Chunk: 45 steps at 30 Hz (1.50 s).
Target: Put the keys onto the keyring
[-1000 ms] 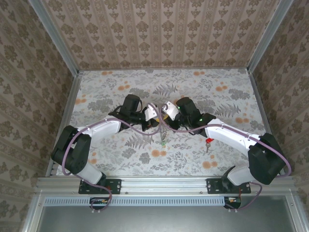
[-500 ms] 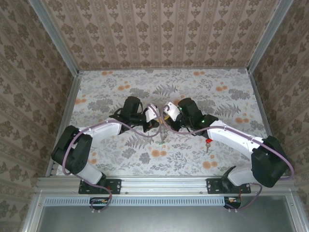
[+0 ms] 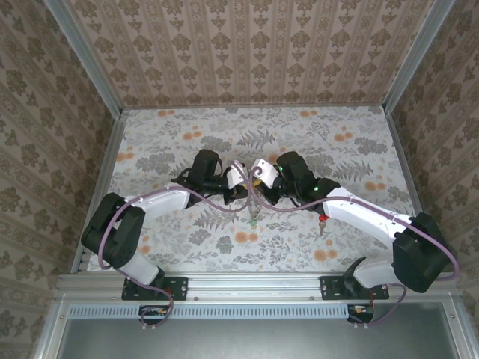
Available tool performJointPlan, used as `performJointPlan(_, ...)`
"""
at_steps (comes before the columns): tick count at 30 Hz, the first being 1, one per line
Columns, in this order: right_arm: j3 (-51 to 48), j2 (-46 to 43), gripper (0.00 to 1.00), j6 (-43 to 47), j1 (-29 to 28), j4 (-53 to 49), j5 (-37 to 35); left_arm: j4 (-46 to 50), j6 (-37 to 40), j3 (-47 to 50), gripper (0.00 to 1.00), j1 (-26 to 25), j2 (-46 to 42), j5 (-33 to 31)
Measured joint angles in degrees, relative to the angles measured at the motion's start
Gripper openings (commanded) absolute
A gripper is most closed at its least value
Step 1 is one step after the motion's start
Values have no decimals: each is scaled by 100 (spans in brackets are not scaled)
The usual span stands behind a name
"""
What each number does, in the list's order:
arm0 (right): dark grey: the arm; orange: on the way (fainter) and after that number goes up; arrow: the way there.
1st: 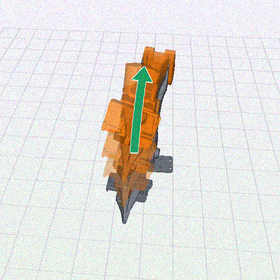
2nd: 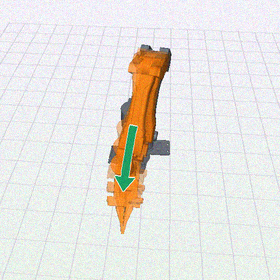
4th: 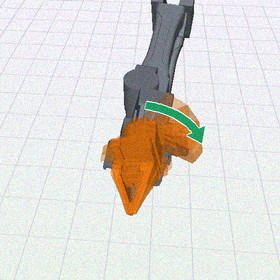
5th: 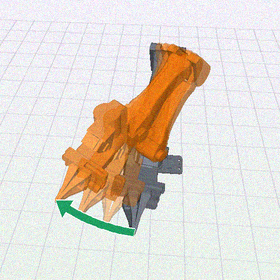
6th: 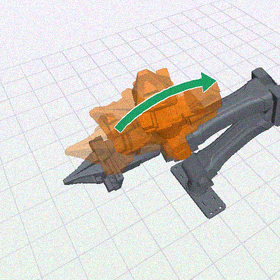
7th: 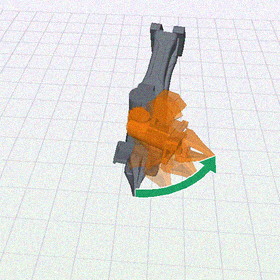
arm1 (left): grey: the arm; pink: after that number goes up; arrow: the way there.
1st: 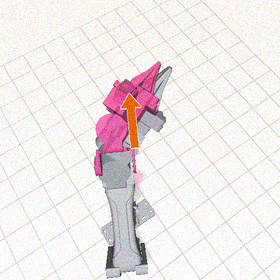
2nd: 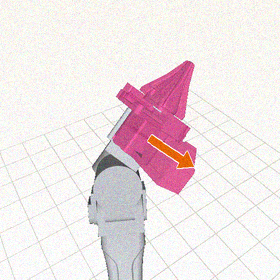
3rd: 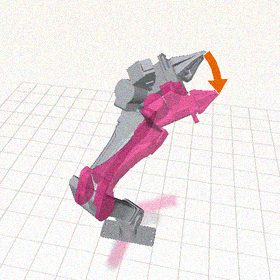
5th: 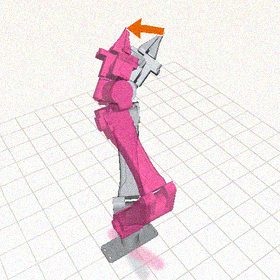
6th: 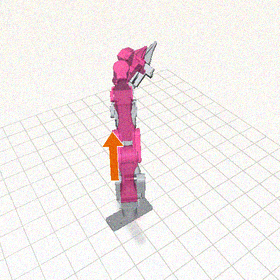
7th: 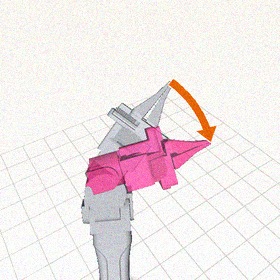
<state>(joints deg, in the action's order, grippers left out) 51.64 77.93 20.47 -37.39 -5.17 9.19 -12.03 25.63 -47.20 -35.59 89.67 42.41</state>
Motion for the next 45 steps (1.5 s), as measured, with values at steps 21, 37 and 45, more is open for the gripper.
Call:
performJointPlan(21,0,0,0,83,-28,17,24,28,-37,-11,26,0,-28,-26)
performJointPlan(37,0,0,0,83,-39,15,179,219,-20,-205,23,0,-28,-24)
performJointPlan(45,0,0,0,83,-37,15,177,354,116,-210,1,-2,-28,-26)
